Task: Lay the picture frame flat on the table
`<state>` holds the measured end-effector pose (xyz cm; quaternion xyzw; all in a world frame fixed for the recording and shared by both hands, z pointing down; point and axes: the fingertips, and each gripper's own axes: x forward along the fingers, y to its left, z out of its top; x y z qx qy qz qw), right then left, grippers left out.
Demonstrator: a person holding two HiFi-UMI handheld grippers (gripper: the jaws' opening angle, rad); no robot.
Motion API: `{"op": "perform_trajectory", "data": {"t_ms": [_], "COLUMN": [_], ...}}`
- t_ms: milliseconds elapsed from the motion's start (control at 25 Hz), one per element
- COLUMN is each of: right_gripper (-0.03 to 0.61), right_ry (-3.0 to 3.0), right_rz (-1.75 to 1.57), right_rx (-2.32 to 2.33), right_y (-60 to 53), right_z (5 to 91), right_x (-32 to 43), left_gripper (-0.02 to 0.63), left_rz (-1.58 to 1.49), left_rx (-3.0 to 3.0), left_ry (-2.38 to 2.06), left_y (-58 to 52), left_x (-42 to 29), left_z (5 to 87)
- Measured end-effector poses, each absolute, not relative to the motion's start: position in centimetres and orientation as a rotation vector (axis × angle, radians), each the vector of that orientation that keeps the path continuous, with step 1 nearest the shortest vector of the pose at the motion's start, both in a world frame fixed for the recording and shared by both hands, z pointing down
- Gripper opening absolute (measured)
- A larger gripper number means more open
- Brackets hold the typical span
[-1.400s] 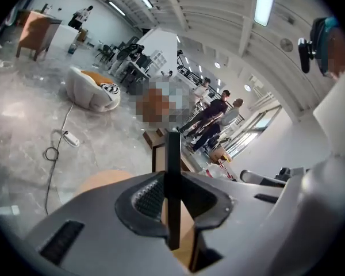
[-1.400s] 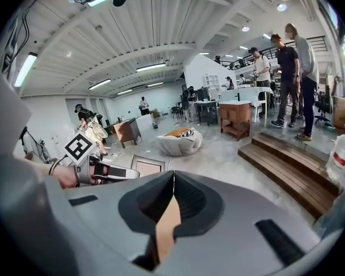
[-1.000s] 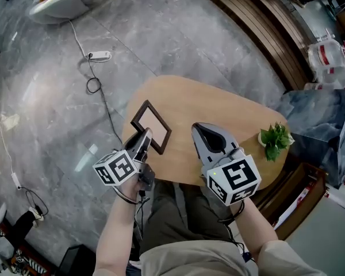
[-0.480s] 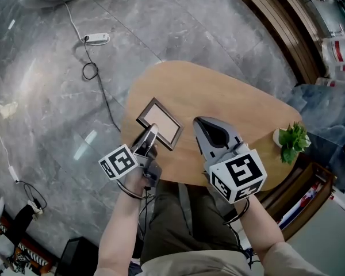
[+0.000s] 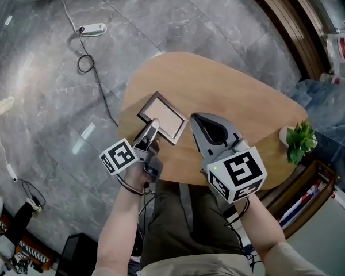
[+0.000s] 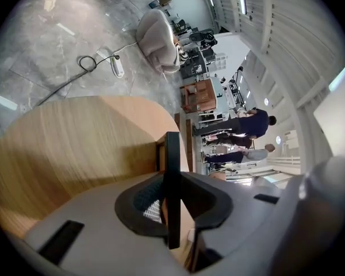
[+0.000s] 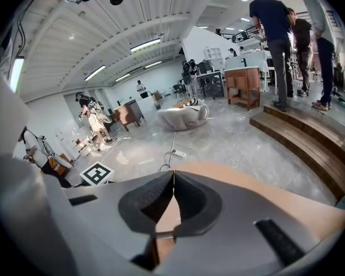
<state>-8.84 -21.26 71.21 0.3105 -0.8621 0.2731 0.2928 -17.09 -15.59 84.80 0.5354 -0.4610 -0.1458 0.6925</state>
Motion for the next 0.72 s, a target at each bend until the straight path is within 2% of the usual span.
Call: {"op": "perform_trajectory", "data": {"t_ms": [360,560,720], "right_gripper": [-0.003,-0.003,-0.003], "right_ry": [-2.268,-2.257,-2.249], "right_rz": [0.751,0.762,0.761], "right_rx": [0.808,0.805,0.801], "right_y": [-20.7,-20.3,-19.9], "right_z": [73.6,74.4,74.9], "right_x": [-9.3,-9.2,-8.9], "left_gripper": [0.077,0.177,0.195], "left_rz": [-0.101,0.034,0.131], "left_rx": [1.189,1.210,1.239], "left_ry": [-1.129,-1.177,-1.215], "left_y": [-14.3,-14.0,-13.9], "left_x": [-17.8,-17.7,-17.3], "left_z": [88.3,89.3,89.5]}}
